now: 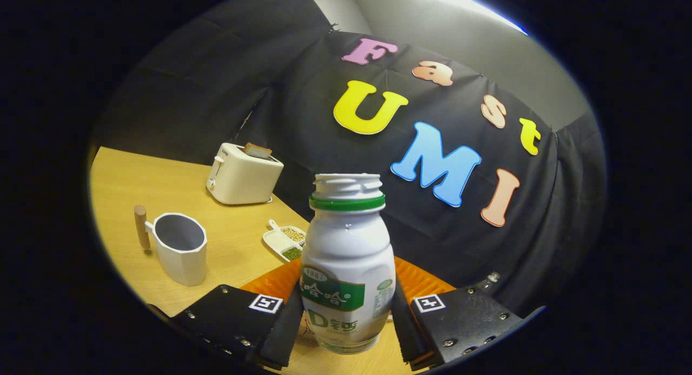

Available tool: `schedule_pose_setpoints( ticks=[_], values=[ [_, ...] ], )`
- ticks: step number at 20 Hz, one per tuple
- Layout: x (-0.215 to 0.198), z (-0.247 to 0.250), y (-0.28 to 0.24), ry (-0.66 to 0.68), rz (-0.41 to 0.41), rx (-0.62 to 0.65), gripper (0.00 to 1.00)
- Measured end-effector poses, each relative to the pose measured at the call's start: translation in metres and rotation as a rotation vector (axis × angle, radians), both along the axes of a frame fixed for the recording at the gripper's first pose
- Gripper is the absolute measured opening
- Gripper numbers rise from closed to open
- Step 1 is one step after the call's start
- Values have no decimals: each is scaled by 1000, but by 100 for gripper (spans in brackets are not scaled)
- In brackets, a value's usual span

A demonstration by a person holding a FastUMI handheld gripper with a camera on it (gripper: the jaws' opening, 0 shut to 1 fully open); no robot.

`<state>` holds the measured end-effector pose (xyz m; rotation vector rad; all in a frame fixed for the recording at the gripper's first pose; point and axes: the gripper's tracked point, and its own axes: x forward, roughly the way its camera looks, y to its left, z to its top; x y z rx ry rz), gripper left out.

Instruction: Take the bottle from table, then pour the juice into the cup, finally place the bottle on the coaster

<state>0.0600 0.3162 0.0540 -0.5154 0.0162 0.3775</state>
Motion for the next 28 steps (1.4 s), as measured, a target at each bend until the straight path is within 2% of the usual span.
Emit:
schedule_pose_setpoints(
  ticks=[6,13,23,28],
  values=[
    [6,-14,-1,76,17,198,74],
    [33,-32,-9,181,-20,405,73],
    [58,-73,-13,232,-70,455,74],
    [64,-77,-12,214,-78,462,73]
  ],
)
